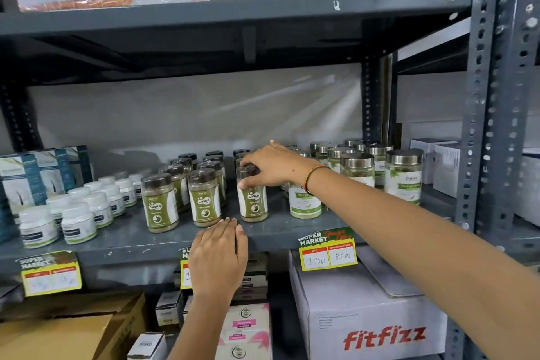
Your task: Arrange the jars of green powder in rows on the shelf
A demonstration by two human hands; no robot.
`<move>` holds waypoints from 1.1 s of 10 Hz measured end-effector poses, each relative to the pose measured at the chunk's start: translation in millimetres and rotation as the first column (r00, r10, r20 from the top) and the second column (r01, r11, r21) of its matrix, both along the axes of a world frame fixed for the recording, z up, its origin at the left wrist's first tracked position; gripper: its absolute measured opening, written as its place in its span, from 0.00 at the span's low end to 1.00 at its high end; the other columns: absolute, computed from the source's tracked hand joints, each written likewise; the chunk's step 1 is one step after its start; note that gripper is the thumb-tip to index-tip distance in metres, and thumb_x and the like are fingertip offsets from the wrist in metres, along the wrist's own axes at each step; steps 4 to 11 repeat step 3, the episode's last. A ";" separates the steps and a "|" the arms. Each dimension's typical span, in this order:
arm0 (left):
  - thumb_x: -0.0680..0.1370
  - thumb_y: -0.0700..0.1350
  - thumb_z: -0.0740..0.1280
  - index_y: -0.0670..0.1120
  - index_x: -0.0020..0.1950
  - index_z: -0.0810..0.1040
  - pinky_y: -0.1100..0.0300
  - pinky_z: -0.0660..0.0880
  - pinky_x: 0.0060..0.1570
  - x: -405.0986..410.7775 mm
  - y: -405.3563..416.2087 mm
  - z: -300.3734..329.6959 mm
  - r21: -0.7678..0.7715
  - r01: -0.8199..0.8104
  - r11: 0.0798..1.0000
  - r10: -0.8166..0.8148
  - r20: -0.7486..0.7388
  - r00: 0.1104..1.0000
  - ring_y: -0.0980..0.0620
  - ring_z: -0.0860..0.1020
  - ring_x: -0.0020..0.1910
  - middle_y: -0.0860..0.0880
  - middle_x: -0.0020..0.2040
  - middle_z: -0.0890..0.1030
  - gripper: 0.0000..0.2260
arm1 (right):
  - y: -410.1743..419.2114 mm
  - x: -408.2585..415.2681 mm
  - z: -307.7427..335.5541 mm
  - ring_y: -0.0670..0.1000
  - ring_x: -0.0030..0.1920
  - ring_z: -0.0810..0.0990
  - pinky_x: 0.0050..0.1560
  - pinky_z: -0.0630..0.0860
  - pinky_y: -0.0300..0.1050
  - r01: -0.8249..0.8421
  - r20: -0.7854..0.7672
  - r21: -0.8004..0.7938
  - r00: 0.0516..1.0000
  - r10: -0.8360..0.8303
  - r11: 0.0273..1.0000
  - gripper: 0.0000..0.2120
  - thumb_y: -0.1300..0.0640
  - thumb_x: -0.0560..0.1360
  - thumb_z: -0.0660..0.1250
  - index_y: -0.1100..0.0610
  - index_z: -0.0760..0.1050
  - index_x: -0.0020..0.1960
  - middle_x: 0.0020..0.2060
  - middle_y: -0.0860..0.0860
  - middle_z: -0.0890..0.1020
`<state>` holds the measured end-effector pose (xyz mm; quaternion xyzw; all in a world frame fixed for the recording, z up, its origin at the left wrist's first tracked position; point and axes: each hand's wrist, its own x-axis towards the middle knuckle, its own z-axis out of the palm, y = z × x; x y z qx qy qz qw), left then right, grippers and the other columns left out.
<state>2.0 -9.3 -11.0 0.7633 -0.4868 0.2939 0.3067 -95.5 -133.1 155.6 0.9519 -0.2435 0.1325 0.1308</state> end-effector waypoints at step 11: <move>0.79 0.52 0.54 0.45 0.55 0.83 0.53 0.74 0.59 -2.3 0.2 1.9 -0.025 0.027 0.999 -0.027 -0.008 1.000 0.51 0.81 0.54 0.48 0.53 0.85 0.20 | 9.0 -12.3 1.2 0.56 0.66 0.75 0.75 0.52 0.60 -0.017 0.078 -0.012 0.997 0.018 1.000 0.37 0.33 0.75 0.61 0.54 0.65 0.75 0.65 0.55 0.78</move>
